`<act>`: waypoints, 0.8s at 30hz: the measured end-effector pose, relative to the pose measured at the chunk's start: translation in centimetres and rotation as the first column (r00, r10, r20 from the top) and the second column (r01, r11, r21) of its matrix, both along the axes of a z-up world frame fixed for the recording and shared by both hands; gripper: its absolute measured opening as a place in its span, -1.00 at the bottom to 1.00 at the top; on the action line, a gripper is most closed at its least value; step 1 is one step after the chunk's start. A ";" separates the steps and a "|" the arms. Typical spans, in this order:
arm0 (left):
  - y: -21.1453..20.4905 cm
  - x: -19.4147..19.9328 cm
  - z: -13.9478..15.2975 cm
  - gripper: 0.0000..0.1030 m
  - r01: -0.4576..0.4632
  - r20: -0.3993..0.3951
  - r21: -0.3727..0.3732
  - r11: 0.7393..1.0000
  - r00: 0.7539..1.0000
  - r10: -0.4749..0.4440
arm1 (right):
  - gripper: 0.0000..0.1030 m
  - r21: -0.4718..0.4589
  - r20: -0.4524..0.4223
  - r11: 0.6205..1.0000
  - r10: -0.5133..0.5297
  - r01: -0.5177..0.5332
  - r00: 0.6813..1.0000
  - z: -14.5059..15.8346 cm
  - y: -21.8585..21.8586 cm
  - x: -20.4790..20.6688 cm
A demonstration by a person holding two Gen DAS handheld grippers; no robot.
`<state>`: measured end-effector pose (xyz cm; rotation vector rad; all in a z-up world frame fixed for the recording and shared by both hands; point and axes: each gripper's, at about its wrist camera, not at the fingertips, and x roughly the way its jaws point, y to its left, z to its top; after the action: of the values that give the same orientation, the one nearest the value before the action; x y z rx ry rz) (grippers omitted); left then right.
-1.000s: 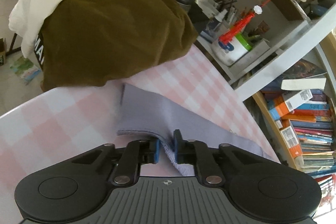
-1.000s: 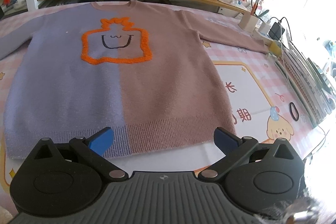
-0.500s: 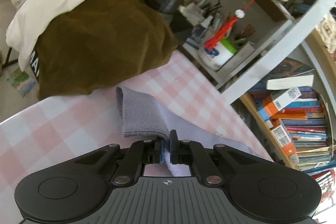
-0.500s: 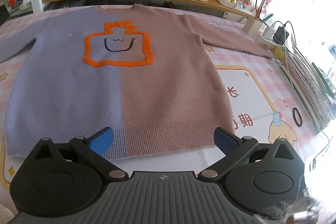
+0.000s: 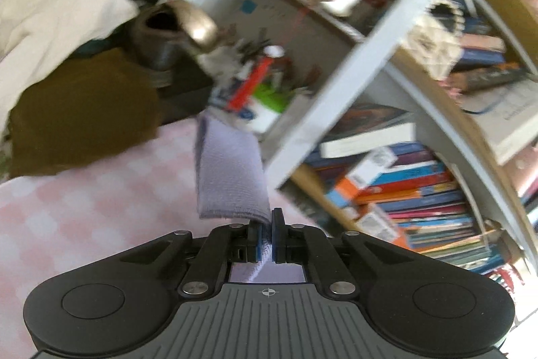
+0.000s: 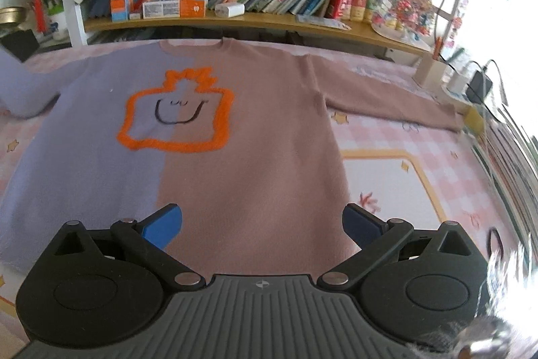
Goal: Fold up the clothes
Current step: 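Lift the lavender sleeve with the left gripper and lay it across the body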
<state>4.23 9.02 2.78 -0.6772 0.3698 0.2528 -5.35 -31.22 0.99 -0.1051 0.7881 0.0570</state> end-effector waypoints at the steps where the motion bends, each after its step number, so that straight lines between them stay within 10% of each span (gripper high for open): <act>1: -1.2 0.4 0.5 -0.93 0.007 0.009 0.004 1.000 1.000 -0.007 | 0.99 0.007 0.000 1.000 0.014 -0.014 1.000 0.0 -0.7 0.4; 12: -15.5 7.1 4.2 -0.93 0.155 0.046 0.069 0.985 0.986 -0.159 | 0.99 0.098 -0.025 0.988 0.121 -0.118 0.992 -0.8 -7.6 3.4; 24: -28.0 12.6 2.2 -0.93 0.326 -0.114 0.154 0.933 0.943 -0.311 | 0.99 0.147 -0.052 0.981 0.135 -0.126 0.989 -1.7 -12.8 3.4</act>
<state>16.79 -18.99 4.96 -0.4288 0.5300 0.0028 -1.98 -44.01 -0.76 -0.0184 0.8362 0.2418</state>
